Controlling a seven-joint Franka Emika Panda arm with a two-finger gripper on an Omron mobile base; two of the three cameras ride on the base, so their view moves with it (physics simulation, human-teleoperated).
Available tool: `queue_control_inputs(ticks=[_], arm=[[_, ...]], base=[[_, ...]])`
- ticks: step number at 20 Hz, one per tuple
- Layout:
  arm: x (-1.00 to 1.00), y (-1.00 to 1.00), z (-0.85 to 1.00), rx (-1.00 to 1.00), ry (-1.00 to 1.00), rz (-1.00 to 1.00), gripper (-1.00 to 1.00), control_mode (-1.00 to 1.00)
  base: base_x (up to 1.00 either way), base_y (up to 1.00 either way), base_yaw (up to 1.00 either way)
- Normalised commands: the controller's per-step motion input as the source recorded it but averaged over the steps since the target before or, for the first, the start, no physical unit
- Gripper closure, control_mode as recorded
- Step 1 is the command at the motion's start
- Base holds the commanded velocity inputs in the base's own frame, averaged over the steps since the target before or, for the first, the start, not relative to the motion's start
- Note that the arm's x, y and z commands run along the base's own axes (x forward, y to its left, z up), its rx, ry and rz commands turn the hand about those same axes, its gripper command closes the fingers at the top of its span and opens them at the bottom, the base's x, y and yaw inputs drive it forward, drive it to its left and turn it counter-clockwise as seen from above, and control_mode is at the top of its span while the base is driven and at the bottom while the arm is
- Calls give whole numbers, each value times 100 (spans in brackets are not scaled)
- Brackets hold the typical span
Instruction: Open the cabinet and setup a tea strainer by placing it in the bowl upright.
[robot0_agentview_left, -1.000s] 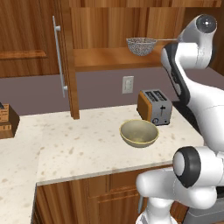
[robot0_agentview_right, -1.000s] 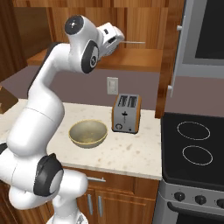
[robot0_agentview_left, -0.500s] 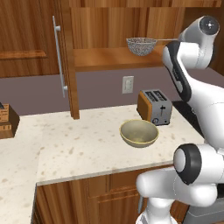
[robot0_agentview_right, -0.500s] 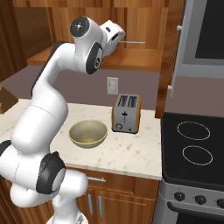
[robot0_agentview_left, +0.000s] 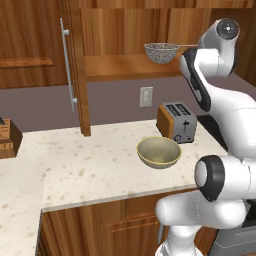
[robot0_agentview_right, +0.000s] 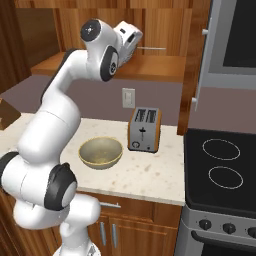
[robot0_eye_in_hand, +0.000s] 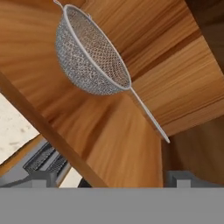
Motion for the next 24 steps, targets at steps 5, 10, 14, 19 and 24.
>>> queue_control_inputs(ticks=[5, 10, 14, 19, 24], arm=[[36, -1, 0, -4, 8, 0, -100, -100], [37, -17, 0, -4, 14, -1, -100, -100], [29, -24, 0, -8, 14, -3, -100, -100], [19, -16, 0, -8, 2, -1, -100, -100], [20, -8, 0, -8, -3, 0, -100, -100]], base=[[0, 0, 0], [0, 0, 0], [0, 0, 0], [0, 0, 0], [0, 0, 0]])
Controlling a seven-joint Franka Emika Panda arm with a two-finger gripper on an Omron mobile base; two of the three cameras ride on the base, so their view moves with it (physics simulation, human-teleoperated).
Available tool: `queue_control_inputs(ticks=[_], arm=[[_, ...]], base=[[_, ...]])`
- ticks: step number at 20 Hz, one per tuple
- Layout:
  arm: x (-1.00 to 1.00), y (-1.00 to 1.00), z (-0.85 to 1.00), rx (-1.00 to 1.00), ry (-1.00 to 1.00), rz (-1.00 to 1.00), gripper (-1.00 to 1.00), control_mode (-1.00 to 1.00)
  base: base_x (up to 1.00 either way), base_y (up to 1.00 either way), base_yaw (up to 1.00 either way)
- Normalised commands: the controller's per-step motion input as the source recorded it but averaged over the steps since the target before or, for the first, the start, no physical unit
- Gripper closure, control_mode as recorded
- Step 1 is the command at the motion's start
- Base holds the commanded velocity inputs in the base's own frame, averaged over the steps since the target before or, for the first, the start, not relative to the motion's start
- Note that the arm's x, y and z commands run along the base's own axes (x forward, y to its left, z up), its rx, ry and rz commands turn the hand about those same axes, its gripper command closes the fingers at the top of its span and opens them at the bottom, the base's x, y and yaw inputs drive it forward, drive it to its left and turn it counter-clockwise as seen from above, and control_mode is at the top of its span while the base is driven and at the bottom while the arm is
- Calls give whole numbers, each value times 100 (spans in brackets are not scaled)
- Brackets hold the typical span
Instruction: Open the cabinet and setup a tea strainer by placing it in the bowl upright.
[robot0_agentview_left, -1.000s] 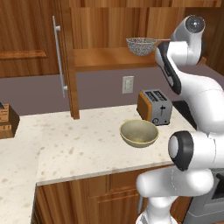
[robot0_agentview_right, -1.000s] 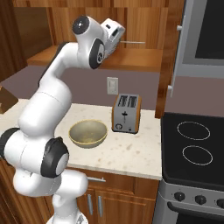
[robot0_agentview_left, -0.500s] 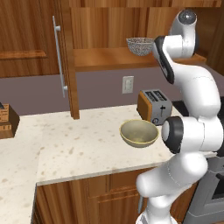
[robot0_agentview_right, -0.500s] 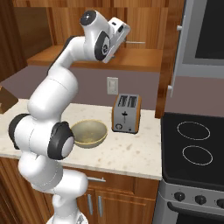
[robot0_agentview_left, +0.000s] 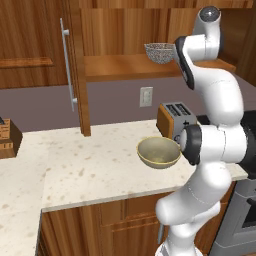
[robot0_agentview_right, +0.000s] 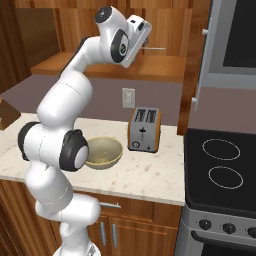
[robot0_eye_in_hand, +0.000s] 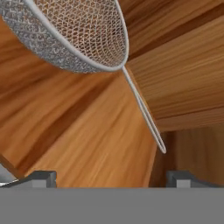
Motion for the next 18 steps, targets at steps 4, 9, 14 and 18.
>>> queue_control_inputs(ticks=[4, 9, 14, 18], arm=[[10, -6, 0, -13, -8, 0, -100, -100], [0, -5, -3, -15, -8, 0, -100, -100], [8, 0, 0, -12, 0, 0, -100, -100], [8, -1, -2, -1, 0, 0, -100, -100]], base=[[0, 0, 0], [0, 0, 0], [0, 0, 0], [0, 0, 0]])
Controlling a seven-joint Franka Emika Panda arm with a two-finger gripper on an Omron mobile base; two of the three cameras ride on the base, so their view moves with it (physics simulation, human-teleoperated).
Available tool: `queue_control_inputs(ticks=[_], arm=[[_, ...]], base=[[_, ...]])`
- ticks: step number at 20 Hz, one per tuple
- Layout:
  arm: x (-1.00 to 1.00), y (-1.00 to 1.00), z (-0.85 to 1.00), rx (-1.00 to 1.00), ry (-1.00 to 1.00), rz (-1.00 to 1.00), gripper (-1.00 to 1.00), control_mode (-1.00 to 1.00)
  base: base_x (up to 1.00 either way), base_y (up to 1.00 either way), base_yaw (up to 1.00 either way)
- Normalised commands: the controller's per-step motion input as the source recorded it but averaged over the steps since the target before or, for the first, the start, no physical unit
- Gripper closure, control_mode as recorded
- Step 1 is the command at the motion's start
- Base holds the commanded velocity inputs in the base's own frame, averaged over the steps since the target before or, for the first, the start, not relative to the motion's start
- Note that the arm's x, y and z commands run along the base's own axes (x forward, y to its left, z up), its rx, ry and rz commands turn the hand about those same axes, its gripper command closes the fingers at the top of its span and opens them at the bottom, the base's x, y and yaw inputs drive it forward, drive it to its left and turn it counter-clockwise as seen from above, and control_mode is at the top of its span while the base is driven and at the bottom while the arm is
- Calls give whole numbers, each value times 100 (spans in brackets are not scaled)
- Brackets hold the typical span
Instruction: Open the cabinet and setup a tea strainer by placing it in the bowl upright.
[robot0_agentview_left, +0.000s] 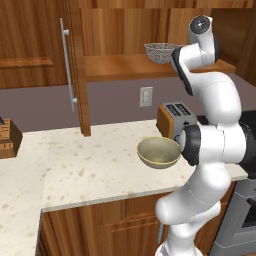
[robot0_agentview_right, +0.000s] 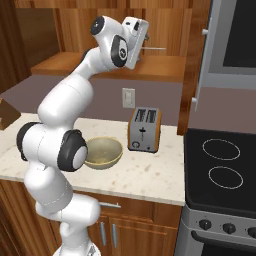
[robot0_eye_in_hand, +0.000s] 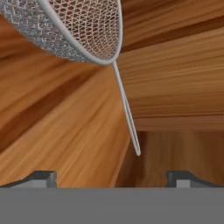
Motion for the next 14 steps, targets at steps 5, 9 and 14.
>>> queue_control_inputs(ticks=[5, 9, 14], arm=[[9, -8, 0, 0, 0, 0, -100, -100], [9, -5, 0, 0, 0, 0, -100, -100], [22, -2, -4, 0, 0, 0, -100, -100]], base=[[0, 0, 0], [0, 0, 0], [0, 0, 0]])
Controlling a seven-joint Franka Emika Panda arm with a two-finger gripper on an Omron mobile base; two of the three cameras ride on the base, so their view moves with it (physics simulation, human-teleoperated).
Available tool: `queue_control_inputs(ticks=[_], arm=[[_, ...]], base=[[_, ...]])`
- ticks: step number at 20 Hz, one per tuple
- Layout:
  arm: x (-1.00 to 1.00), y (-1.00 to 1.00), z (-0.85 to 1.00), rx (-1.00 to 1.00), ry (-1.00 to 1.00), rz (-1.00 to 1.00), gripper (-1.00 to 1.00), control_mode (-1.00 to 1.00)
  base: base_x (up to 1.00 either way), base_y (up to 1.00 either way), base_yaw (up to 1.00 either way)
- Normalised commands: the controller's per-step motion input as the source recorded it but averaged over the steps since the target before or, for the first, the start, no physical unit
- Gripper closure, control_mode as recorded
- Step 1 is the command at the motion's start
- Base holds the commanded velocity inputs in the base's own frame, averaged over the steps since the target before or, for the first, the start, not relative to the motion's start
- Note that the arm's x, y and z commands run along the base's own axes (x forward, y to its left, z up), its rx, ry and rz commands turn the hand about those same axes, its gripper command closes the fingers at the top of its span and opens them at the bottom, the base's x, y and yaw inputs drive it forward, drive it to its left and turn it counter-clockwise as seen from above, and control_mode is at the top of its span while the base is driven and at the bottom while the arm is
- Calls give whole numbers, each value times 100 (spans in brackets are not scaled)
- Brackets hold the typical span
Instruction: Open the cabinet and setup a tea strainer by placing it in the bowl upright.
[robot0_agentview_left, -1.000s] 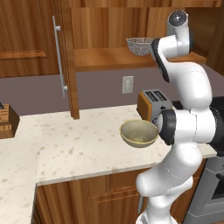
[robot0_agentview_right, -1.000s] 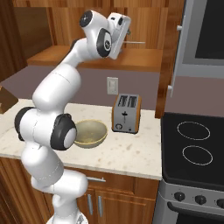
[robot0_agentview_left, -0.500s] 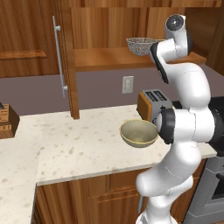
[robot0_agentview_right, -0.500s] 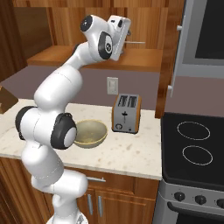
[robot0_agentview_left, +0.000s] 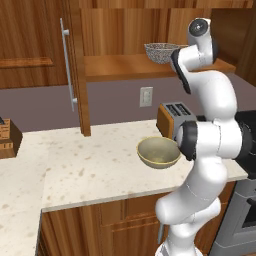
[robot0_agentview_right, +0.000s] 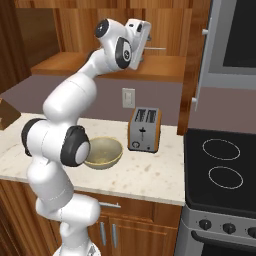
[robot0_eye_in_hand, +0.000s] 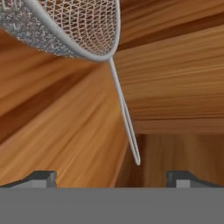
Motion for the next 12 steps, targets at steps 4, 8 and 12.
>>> queue_control_inputs(ticks=[4, 8, 12], arm=[[27, -3, 0, 0, 0, 0, -100, -100], [25, -5, 0, 0, 0, 0, -100, -100], [19, -8, 0, 0, 0, 0, -100, -100]], base=[[0, 0, 0], [0, 0, 0], [0, 0, 0]])
